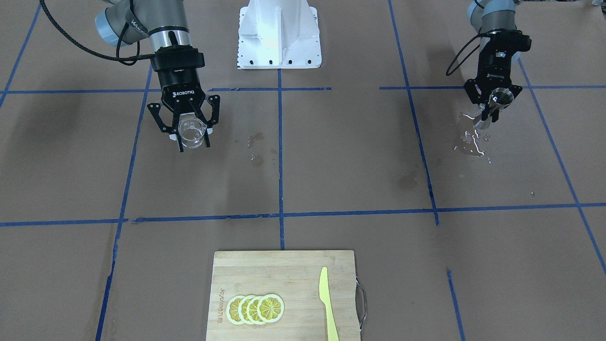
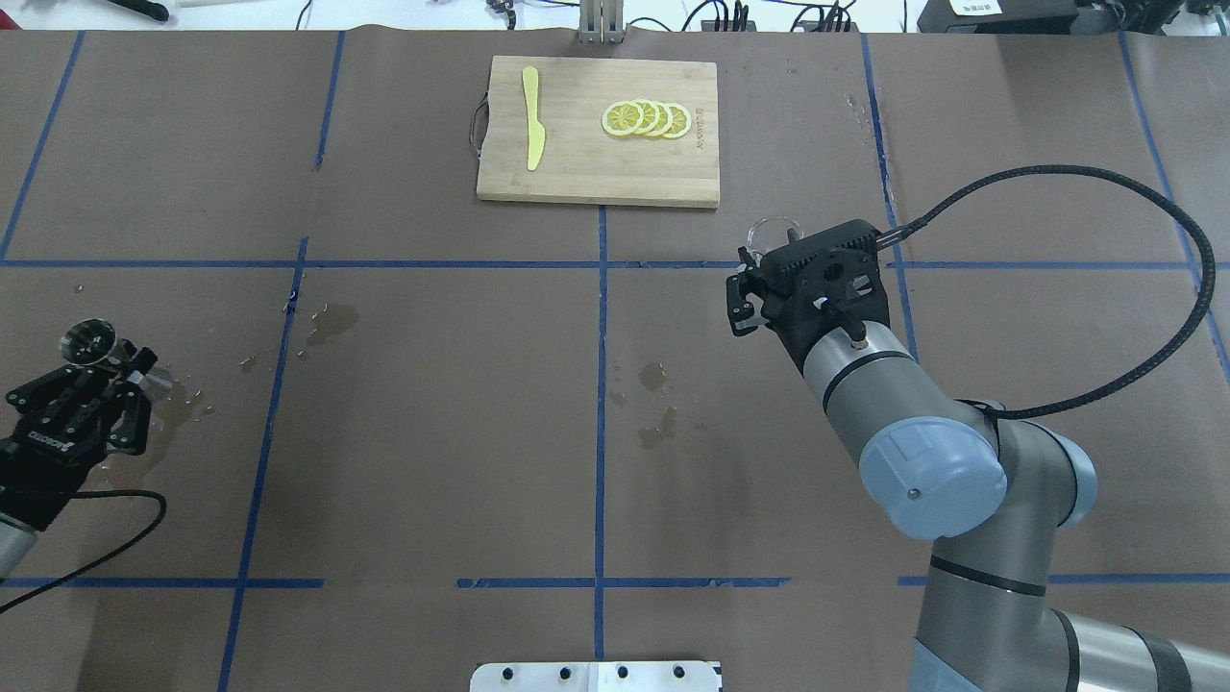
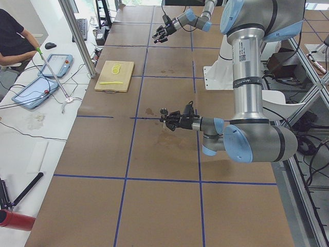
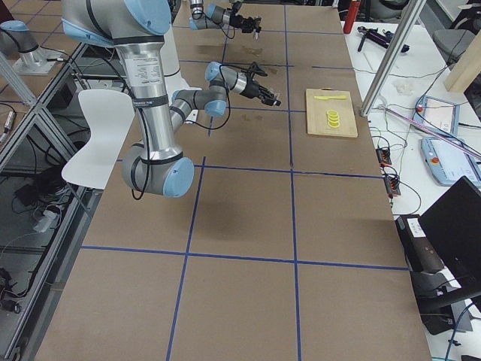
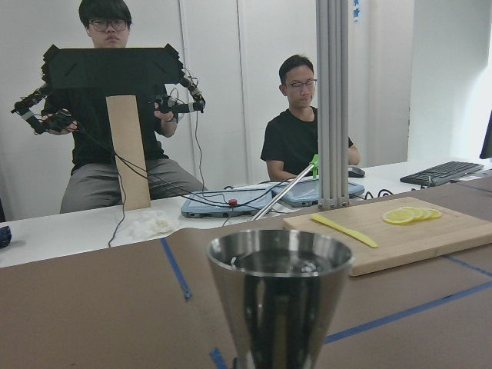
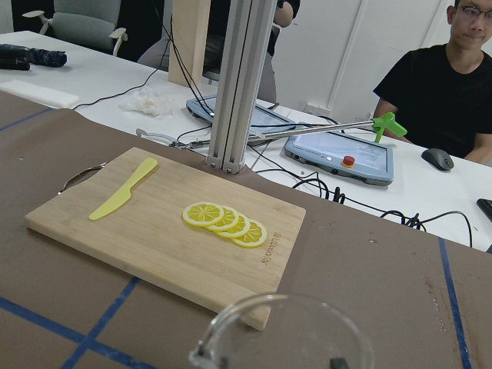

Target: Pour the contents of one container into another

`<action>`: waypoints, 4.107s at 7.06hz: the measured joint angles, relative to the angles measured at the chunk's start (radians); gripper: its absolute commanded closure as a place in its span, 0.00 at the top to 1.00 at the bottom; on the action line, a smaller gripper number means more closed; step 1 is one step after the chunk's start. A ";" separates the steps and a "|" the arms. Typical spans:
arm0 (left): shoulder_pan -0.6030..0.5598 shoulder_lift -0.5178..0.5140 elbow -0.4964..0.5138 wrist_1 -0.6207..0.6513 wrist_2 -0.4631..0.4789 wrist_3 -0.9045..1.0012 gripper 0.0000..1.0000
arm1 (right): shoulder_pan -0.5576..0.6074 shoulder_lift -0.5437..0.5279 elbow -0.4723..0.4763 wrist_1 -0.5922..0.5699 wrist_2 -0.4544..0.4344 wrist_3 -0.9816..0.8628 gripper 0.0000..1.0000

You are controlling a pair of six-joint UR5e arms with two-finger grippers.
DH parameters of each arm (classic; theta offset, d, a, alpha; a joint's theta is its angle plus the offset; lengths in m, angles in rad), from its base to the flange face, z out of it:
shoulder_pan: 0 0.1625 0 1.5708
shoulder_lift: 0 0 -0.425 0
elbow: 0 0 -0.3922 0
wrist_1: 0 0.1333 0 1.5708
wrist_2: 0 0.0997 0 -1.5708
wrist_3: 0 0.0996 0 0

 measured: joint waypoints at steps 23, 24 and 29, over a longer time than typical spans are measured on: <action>0.143 -0.048 0.135 0.092 0.080 -0.265 0.00 | -0.003 -0.011 -0.005 0.001 0.001 0.002 0.00; 0.142 -0.057 0.140 0.103 0.078 -0.265 0.00 | -0.003 -0.011 -0.005 0.001 0.001 0.002 0.00; 0.140 -0.074 0.144 0.113 0.066 -0.265 0.00 | -0.004 -0.009 -0.003 0.001 0.001 0.002 0.00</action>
